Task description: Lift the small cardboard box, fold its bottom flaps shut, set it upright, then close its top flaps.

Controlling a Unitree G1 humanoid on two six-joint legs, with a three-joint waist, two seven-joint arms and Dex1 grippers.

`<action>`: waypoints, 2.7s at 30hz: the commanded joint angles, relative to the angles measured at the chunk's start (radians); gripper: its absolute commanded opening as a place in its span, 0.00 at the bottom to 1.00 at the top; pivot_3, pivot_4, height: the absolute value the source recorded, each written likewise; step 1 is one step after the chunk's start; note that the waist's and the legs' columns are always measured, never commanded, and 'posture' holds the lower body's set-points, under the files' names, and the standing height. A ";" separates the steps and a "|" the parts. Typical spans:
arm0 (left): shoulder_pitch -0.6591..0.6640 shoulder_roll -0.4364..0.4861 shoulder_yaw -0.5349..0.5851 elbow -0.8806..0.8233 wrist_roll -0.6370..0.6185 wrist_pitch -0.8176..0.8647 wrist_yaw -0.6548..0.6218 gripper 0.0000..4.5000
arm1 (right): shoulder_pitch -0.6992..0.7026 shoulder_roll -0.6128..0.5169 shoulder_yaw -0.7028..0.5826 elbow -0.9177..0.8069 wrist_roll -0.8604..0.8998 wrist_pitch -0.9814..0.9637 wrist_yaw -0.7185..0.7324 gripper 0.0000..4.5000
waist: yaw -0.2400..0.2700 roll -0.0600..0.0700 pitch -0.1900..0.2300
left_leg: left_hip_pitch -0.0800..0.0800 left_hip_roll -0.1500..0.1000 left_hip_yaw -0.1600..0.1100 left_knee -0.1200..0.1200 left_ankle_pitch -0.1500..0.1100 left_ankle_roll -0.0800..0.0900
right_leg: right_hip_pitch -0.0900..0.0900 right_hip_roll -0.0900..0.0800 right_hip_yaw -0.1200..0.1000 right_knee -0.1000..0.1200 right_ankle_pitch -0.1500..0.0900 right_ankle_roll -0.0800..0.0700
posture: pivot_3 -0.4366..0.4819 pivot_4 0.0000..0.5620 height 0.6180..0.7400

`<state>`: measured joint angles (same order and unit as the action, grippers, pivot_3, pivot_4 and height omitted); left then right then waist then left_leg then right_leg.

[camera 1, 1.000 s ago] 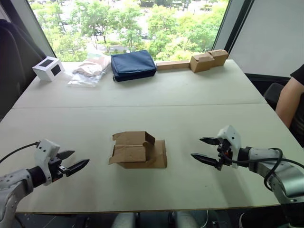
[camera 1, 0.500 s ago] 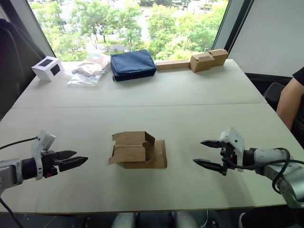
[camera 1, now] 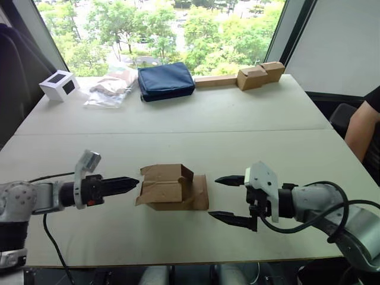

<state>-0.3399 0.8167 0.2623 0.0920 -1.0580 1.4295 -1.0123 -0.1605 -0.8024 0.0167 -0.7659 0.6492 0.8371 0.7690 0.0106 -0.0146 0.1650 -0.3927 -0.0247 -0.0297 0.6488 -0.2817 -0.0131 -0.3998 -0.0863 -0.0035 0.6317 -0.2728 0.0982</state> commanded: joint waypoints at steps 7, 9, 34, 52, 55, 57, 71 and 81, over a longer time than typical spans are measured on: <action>-0.075 -0.087 -0.091 0.061 0.042 -0.017 0.001 1.00 | 0.016 -0.021 -0.037 -0.068 0.029 0.002 -0.031 0.98 | 0.000 0.000 0.000 | 0.000 0.000 0.000 0.000 0.000 0.000 | 0.000 0.000 0.000 0.000 0.000 0.000 | 0.48 0.27 0.98; -0.088 -0.100 -0.099 0.077 0.048 -0.024 -0.003 1.00 | 0.026 -0.026 -0.042 -0.070 0.027 -0.002 -0.033 0.98 | 0.000 0.000 0.000 | 0.000 0.000 0.000 0.000 0.000 0.000 | 0.000 0.000 0.000 0.000 0.000 0.000 | 0.48 0.27 0.98; -0.231 -0.209 -0.184 0.259 0.159 -0.109 -0.114 0.23 | 0.078 -0.038 -0.030 -0.051 -0.021 -0.048 -0.053 1.00 | 0.000 0.000 0.000 | 0.000 0.001 0.000 0.002 0.000 0.000 | 0.001 0.004 0.000 0.001 0.000 0.001 | 0.48 0.27 0.98; -0.360 -0.099 -0.110 0.096 0.172 -0.319 -0.214 0.04 | -0.143 0.264 -0.194 0.157 0.204 -0.006 -0.304 0.86 | 0.000 -0.001 0.000 | 0.000 0.001 0.000 0.002 0.001 -0.001 | 0.001 0.003 0.000 0.001 0.001 0.001 | 0.48 0.27 0.98; -0.445 -0.072 -0.125 0.121 0.202 -0.379 -0.257 0.04 | -0.224 0.383 -0.184 0.209 0.206 -0.023 -0.407 0.65 | -0.001 0.000 0.000 | 0.000 0.001 0.000 0.001 0.001 -0.002 | 0.000 0.003 0.000 0.001 0.001 0.001 | 0.48 0.27 0.98; -0.502 -0.062 -0.134 0.153 0.225 -0.416 -0.282 0.04 | -0.270 0.457 -0.171 0.238 0.205 -0.035 -0.460 0.46 | -0.004 -0.001 0.000 | 0.000 0.001 0.000 0.000 0.003 -0.005 | 0.000 0.004 0.000 0.001 0.001 0.001 | 0.48 0.27 0.98; -0.524 -0.098 -0.139 0.217 0.262 -0.445 -0.315 0.04 | -0.229 0.482 -0.095 0.216 0.153 -0.051 -0.467 0.01 | -0.026 -0.001 0.000 | 0.000 0.000 0.002 0.002 0.002 -0.002 | -0.006 0.007 0.001 0.014 0.000 0.001 | 0.48 0.27 0.98; -0.497 -0.184 0.153 0.380 0.089 0.104 0.045 0.04 | -0.212 0.439 -0.121 0.231 0.140 -0.066 -0.459 0.01 | -0.028 -0.001 0.000 | 0.000 0.000 0.001 0.002 0.001 -0.001 | -0.006 0.009 0.001 0.016 0.000 0.002 | 0.48 0.27 0.98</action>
<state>-0.8516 0.6426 0.3430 0.5053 -0.9162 1.4478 -1.0212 -0.3660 -0.3659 -0.0882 -0.5054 0.7880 0.7948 0.3090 -0.0178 -0.0153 0.1651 -0.3930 -0.0250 -0.0285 0.6510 -0.2804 -0.0137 -0.4060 -0.0781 -0.0020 0.6480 -0.2729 0.0998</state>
